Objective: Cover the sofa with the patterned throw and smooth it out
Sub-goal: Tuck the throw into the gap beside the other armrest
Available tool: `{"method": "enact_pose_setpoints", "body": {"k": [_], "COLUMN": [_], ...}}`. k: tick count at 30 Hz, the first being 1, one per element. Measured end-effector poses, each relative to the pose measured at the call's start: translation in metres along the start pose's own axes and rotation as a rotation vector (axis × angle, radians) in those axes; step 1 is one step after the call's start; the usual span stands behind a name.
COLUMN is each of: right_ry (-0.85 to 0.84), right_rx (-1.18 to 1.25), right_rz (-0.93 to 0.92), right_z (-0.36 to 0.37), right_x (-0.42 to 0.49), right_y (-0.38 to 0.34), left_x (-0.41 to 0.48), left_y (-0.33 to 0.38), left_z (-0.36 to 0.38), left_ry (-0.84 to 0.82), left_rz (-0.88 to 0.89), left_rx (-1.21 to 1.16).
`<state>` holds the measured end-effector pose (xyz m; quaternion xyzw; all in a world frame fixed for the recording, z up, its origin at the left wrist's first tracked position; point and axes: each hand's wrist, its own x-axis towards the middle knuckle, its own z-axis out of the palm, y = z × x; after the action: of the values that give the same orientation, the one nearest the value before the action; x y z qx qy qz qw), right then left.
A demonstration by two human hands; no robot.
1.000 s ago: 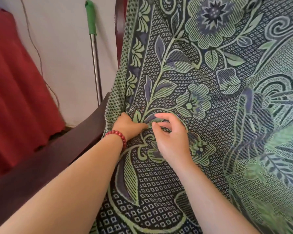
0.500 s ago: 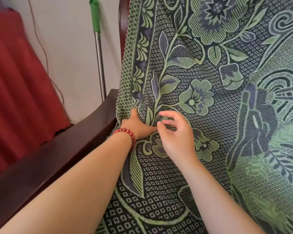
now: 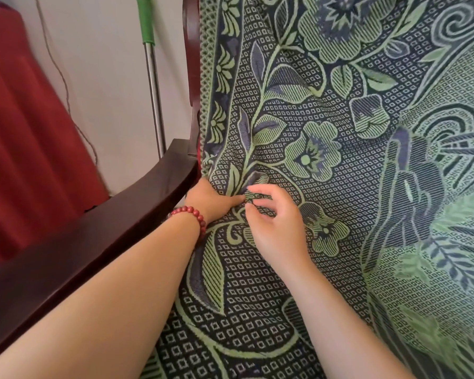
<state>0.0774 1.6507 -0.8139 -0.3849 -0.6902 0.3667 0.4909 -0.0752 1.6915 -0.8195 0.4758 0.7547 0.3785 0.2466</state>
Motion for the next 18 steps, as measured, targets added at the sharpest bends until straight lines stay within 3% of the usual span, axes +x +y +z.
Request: {"method": "enact_pose_setpoints", "body": {"k": [6, 8, 10, 12, 18], "right_ry": [0.001, 0.012, -0.018, -0.083, -0.037], "right_rx": [-0.055, -0.079, -0.006, 0.024, 0.016], "right_rz": [-0.007, -0.052, 0.008, 0.071, 0.088], "right_z": [0.005, 0.005, 0.008, 0.016, 0.033], "right_x": [0.006, 0.014, 0.015, 0.007, -0.005], "right_y": [0.001, -0.003, -0.003, 0.004, 0.022], "left_x": [0.024, 0.033, 0.033, 0.028, 0.028], "left_y": [0.044, 0.050, 0.030, -0.001, -0.011], "left_z": [-0.024, -0.026, -0.024, -0.015, -0.010], "left_ry": [0.152, 0.108, 0.005, -0.064, -0.010], "left_rz": [0.016, -0.071, -0.269, -0.386, -0.369], "left_rx": [-0.153, -0.313, -0.446, -0.441, -0.435]}}
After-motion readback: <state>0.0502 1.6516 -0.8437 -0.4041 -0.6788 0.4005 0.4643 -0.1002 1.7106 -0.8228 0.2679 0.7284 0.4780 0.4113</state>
